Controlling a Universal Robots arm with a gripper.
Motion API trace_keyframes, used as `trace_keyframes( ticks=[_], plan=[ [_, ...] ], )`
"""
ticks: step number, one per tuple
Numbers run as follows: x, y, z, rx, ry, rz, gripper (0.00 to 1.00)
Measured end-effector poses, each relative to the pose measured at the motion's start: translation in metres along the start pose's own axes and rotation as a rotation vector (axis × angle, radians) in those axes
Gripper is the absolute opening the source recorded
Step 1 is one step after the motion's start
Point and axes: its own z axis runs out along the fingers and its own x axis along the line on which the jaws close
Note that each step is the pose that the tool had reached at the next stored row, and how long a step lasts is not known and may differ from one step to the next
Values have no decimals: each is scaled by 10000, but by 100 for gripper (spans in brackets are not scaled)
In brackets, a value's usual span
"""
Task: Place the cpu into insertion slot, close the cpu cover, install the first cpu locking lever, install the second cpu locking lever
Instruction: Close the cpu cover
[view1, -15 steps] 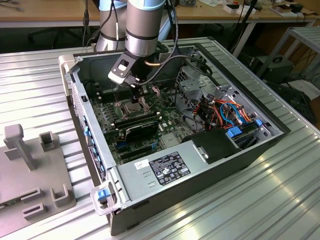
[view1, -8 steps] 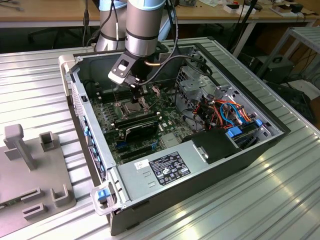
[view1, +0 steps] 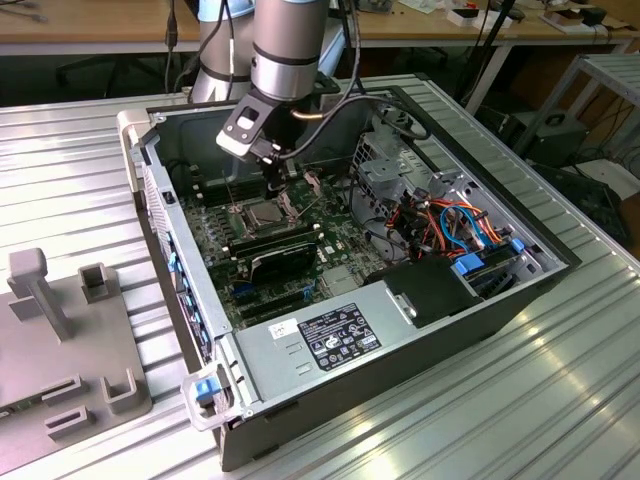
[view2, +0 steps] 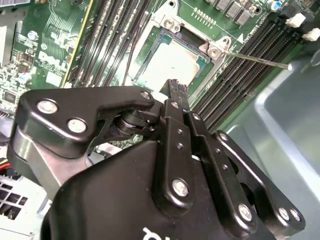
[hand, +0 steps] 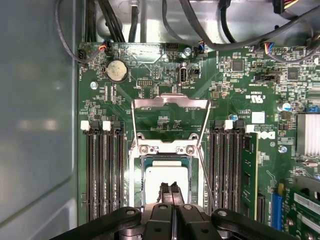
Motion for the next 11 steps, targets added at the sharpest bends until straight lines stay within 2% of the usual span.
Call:
trace_keyframes(
  ticks=[2, 7, 11],
  plan=[
    [0, 14, 0, 0, -1, 0, 11],
    [0, 237, 9, 32, 0, 1, 11],
    [0, 362, 15, 41, -4, -1, 11]
  ],
)
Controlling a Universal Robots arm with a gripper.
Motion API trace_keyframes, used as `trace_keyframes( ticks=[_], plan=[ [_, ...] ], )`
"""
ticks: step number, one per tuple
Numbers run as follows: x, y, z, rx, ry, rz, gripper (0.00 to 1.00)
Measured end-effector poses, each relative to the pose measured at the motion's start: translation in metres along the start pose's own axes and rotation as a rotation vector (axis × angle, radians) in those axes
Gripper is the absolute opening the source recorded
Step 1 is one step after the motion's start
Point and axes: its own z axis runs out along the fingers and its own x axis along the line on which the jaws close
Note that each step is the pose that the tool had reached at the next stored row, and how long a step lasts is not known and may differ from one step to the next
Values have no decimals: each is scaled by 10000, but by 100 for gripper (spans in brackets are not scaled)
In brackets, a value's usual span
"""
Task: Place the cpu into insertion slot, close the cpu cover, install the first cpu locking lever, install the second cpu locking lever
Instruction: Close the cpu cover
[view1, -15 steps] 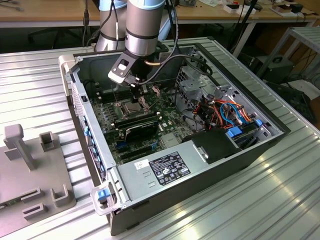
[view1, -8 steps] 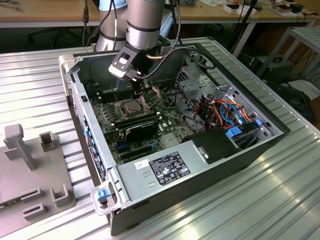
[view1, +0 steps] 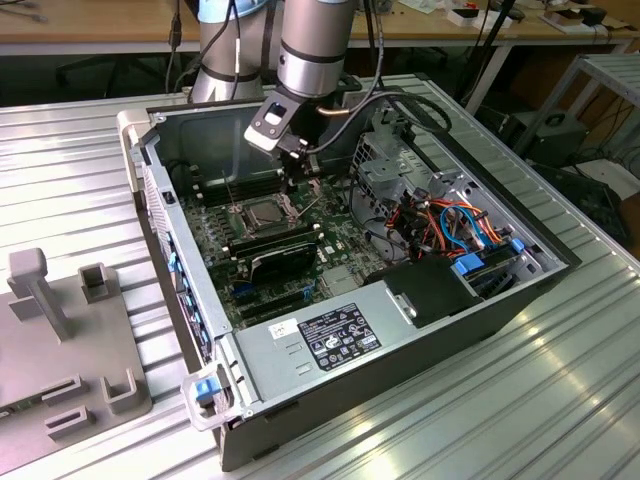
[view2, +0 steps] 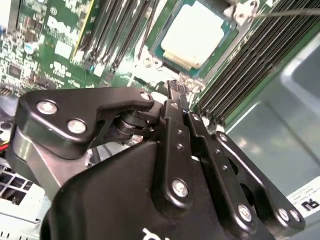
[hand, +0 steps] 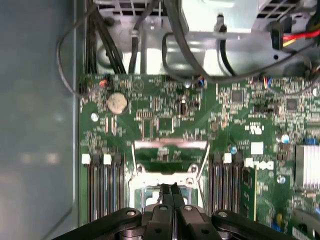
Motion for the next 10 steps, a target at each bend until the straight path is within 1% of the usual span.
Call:
trace_keyframes(
  ticks=[1, 3, 6, 7, 10],
  plan=[
    [0, 10, -14, 0, -2, 0, 11],
    [-1, 22, -78, 0, -5, 0, 11],
    [-1, 78, -110, 0, -26, 1, 11],
    [-1, 90, -114, 0, -26, 0, 11],
    [-2, 153, -150, -1, -33, -1, 11]
  ],
)
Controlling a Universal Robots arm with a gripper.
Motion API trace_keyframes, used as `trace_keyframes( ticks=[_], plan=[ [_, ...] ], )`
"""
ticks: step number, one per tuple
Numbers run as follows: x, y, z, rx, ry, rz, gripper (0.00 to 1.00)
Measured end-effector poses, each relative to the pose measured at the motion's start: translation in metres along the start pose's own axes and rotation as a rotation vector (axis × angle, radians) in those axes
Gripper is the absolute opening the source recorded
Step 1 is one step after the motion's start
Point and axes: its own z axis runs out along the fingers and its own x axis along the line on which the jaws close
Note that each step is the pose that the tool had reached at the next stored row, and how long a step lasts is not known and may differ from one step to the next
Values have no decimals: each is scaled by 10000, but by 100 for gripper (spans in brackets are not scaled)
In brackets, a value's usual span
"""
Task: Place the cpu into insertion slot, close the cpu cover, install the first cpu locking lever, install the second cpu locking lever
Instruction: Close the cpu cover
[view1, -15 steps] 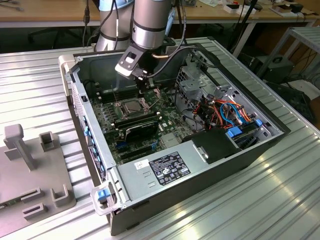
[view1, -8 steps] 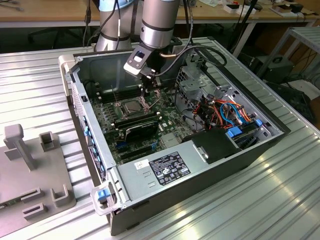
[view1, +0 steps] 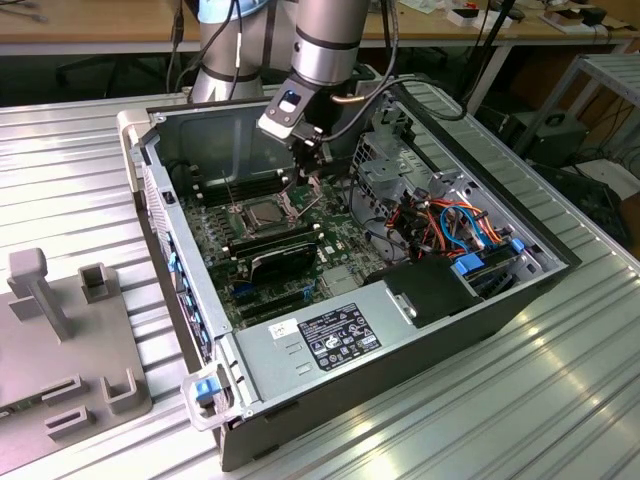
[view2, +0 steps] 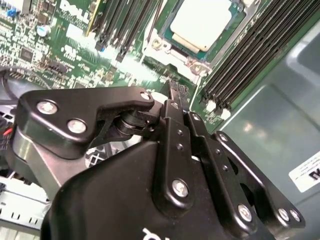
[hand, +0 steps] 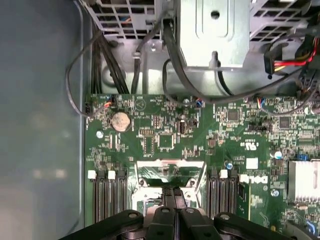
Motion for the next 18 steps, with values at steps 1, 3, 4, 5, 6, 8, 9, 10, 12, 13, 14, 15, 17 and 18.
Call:
trace_keyframes(
  ticks=[1, 3, 4, 5, 6, 8, 9, 10, 12, 13, 14, 15, 17, 18],
  plan=[
    [0, 13, -8, -1, -1, 1, 11],
    [-1, 60, -26, 0, -8, 0, 11],
    [-1, 79, -30, 0, -11, 1, 11],
    [-1, 114, -35, 0, -16, 0, 11],
    [-1, 141, -37, -1, -18, 1, 11],
    [-2, 192, -43, 0, -28, 0, 11],
    [-2, 224, -49, 0, -27, 0, 11],
    [-2, 258, -52, 0, -26, 2, 11],
    [-1, 301, -55, 0, -34, -1, 11],
    [-1, 321, -56, 1, -44, 0, 11],
    [0, 338, -56, 1, -55, 0, 11],
    [0, 363, -57, 2, -69, 0, 11],
    [1, 412, -56, 2, -85, -1, 11],
    [2, 437, -55, 3, -90, 0, 11]
  ],
)
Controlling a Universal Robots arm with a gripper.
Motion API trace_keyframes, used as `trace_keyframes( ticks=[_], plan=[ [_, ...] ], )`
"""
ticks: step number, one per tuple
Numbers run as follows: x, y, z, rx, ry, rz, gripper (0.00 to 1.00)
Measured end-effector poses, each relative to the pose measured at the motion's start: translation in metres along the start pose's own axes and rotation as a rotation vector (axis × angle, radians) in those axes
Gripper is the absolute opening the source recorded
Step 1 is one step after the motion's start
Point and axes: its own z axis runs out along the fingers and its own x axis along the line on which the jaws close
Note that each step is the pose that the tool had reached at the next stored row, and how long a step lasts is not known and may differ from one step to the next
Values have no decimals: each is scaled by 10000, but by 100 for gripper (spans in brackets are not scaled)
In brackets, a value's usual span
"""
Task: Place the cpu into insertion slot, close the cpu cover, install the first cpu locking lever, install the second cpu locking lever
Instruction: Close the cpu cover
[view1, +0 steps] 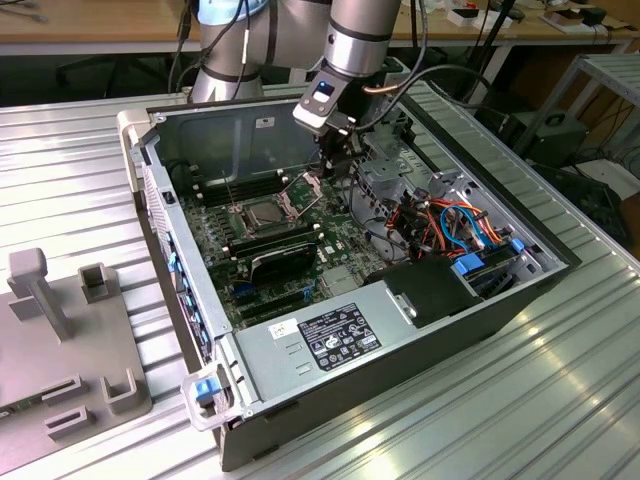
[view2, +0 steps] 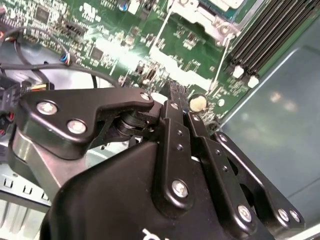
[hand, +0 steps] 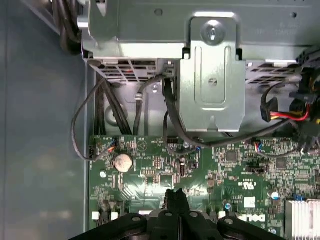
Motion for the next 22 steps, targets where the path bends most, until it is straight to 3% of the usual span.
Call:
trace_keyframes(
  ticks=[1, 8, 22],
  plan=[
    [2, 28, 5, 5, -4, -1, 11],
    [15, 29, 178, 42, -7, -4, 11],
    [19, -93, 182, 47, -7, -3, 11]
  ],
)
